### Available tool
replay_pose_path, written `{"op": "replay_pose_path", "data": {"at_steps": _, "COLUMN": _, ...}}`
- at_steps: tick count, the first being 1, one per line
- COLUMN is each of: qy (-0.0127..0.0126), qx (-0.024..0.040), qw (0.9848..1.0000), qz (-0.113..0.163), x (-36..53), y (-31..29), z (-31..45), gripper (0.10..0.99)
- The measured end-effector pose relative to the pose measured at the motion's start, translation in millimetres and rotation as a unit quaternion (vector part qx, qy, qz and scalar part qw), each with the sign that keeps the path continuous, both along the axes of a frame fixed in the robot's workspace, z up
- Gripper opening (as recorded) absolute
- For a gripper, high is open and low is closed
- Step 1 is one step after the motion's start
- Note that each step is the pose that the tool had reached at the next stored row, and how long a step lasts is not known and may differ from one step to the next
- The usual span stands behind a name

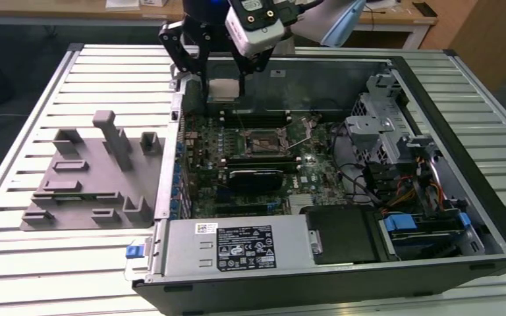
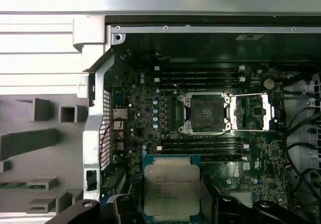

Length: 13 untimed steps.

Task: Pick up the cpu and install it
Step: 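Pick up the cpu and move it towards the insertion slot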

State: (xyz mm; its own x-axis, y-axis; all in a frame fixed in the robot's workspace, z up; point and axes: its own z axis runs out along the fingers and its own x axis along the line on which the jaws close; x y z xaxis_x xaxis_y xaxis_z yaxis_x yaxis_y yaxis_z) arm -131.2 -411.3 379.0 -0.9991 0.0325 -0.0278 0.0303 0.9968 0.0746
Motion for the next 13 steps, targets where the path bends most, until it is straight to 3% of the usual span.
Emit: {"op": "replay_pose_path", "data": {"at_steps": 13, "qy": 0.0000, "qx": -0.0001, "qw": 1.0000, "qz": 0.000, "x": 3.4, "y": 0.0, "z": -9.4, "gripper": 0.541}}
